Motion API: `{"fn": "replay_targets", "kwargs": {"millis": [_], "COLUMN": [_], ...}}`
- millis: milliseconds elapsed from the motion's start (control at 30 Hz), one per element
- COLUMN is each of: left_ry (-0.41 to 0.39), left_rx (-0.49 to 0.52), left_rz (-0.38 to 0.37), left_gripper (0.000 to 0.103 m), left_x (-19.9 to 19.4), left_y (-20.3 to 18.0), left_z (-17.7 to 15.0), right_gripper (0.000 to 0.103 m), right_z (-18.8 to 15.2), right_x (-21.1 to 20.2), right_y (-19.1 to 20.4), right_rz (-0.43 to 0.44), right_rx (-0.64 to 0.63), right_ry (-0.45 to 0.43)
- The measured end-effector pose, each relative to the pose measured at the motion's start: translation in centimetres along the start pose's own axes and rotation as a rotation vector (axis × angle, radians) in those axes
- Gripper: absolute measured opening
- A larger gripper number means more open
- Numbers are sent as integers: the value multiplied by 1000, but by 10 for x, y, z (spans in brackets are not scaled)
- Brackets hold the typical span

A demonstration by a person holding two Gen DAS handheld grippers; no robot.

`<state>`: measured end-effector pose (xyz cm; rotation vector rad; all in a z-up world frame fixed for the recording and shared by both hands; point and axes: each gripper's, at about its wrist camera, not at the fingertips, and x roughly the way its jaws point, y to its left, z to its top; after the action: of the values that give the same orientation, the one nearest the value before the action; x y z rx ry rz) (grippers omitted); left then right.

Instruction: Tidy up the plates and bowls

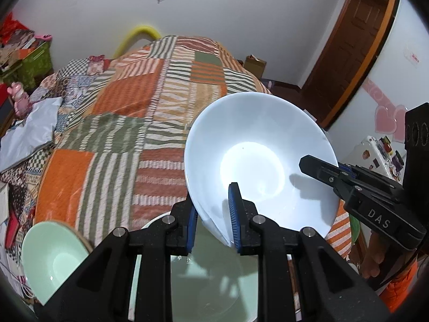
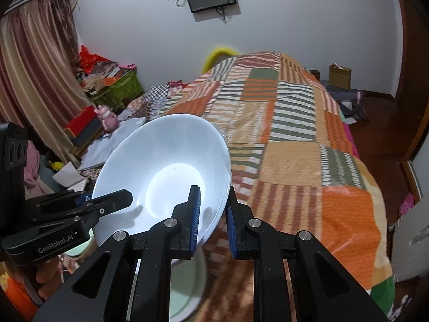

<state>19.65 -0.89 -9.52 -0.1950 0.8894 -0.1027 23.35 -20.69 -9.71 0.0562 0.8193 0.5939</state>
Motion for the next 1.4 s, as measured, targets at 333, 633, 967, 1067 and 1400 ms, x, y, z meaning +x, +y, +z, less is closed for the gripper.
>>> {"fn": "replay_targets", "kwargs": {"millis": [333, 633, 967, 1067, 1400], "left_ry": [-27, -56, -52, -44, -20], "left_rx": [-54, -122, -188, -204, -269], "left_rz": [50, 99, 138, 146, 169], "left_gripper": [21, 21, 21, 21, 21], "left_x": [-39, -70, -87, -89, -91], "left_y": [40, 85, 128, 141, 181], "left_z": [-25, -48, -72, -79, -104], "right_gripper": [16, 16, 16, 16, 16], "right_z": [-8, -17, -28, -32, -46], "right_x": [8, 25, 46, 52, 75], "right_y": [44, 90, 132, 144, 176], "right_rz": [63, 125, 164, 175, 194], "right_rx": [-38, -87, -122, -132, -163], "right_ry": [9, 46, 100, 118, 181]}}
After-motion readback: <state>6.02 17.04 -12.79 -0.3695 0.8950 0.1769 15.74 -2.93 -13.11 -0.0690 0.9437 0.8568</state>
